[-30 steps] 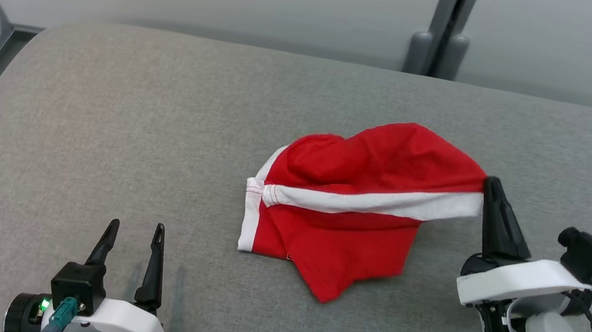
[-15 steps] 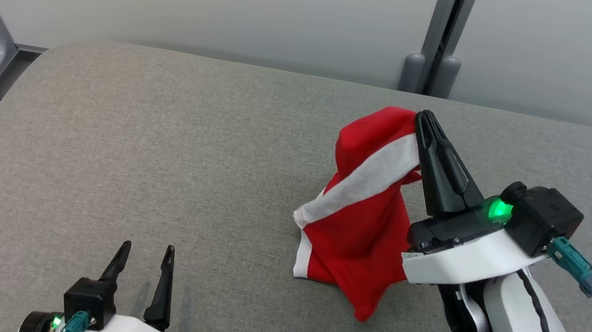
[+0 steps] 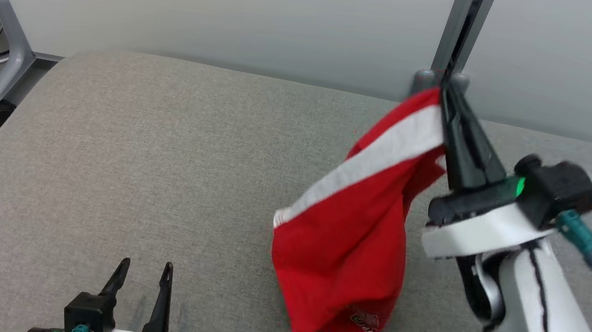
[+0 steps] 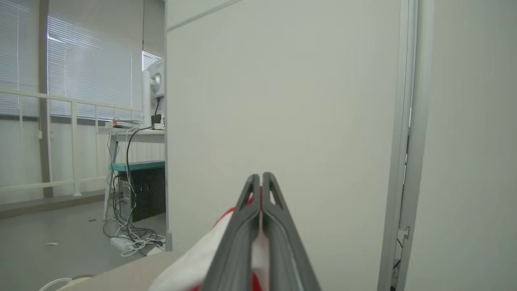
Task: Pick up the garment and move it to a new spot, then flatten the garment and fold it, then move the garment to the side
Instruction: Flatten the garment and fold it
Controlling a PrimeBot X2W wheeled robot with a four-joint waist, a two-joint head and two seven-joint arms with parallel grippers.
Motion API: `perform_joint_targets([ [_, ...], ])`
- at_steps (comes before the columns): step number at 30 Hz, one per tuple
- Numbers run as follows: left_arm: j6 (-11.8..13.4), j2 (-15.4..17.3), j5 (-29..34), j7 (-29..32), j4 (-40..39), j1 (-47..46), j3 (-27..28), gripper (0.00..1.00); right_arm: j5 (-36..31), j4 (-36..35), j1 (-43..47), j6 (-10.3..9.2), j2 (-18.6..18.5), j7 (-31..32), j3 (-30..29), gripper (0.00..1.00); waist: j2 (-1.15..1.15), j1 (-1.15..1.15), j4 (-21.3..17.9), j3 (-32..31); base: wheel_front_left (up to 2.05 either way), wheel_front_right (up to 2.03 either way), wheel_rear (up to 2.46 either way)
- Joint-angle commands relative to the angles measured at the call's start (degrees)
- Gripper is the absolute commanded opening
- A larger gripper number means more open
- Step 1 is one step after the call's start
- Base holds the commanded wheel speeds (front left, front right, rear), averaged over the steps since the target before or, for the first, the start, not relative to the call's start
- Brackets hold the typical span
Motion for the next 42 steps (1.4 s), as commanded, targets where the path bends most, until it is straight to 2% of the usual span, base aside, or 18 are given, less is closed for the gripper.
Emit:
perform_joint_targets([
  [1, 0.1, 0.3, -0.2, -0.1, -0.2, -0.2, 0.0, 1.00, -1.6, 2.0, 2.0, -0.02, -0.3, 0.0, -0.3, 0.00, 0.00, 0.00, -0.2, 0.2, 0.00, 0.00, 0.00],
  [4, 0.3, 0.3, -0.6, -0.1, -0.4, -0.4, -0.4, 1.00, -8.4, 11.6, 5.7, -0.02, -0.3, 0.1, -0.9, 0.00, 0.00, 0.00, -0.9, 0.8, 0.00, 0.00, 0.00],
  [6, 0.4, 0.3, -0.8, -0.1, -0.5, -0.8, -0.5, 1.00, -10.3, 17.4, 7.5, -0.02, -0.4, 0.1, -2.5, 0.51, 0.00, 0.00, -1.4, 1.2, 0.00, 0.00, 0.00],
  [7, 0.3, 0.2, -0.8, -0.1, -0.6, -1.0, -0.7, 1.00, -11.5, 19.5, 8.2, -0.02, -0.4, 0.0, -3.1, 0.96, 0.00, 0.00, -1.7, 1.3, 0.00, 0.00, 0.00],
  [8, 0.3, 0.2, -0.8, -0.1, -0.6, -1.2, -0.8, 1.00, -11.5, 21.0, 8.9, -0.02, -0.3, 0.0, -4.1, 1.00, 0.00, 0.00, -2.0, 1.4, 0.00, 0.00, 0.00],
  [10, 0.3, 0.3, -0.6, -0.1, -0.8, -1.4, -0.7, 1.00, -11.7, 21.8, 10.4, -0.02, -0.3, -0.1, -5.9, 1.00, 0.00, 0.00, -2.9, 1.5, 0.00, 0.00, 0.00],
  [17, -0.8, 0.2, -1.2, -0.1, -1.3, -2.2, -1.6, 1.00, -11.1, 15.9, 15.2, -0.02, -0.3, -0.1, -11.5, 1.00, 0.00, 0.00, -7.5, 1.1, 0.00, 0.00, 0.00],
  [26, -2.4, 0.3, -8.6, -0.1, 1.4, -4.9, -6.6, 1.00, -10.1, 12.7, 16.6, -0.02, -0.3, -0.1, -12.7, 1.00, 0.00, 0.00, -12.5, 2.2, 0.00, 0.00, 0.00],
  [33, 0.0, 0.3, -11.1, -0.1, 7.0, -7.5, -8.0, 1.00, -9.1, 11.0, 15.6, -0.02, -0.3, -0.1, -12.8, 1.00, 0.00, 0.00, -16.2, 4.1, 0.00, 0.00, 0.00],
  [42, 2.0, 0.3, -8.7, -0.1, 15.2, -10.5, -6.2, 1.00, -8.4, 9.7, 14.8, -0.02, -0.3, -0.1, -13.3, 1.00, 0.00, 0.00, -20.1, 6.4, 0.00, 0.00, 0.00],
])
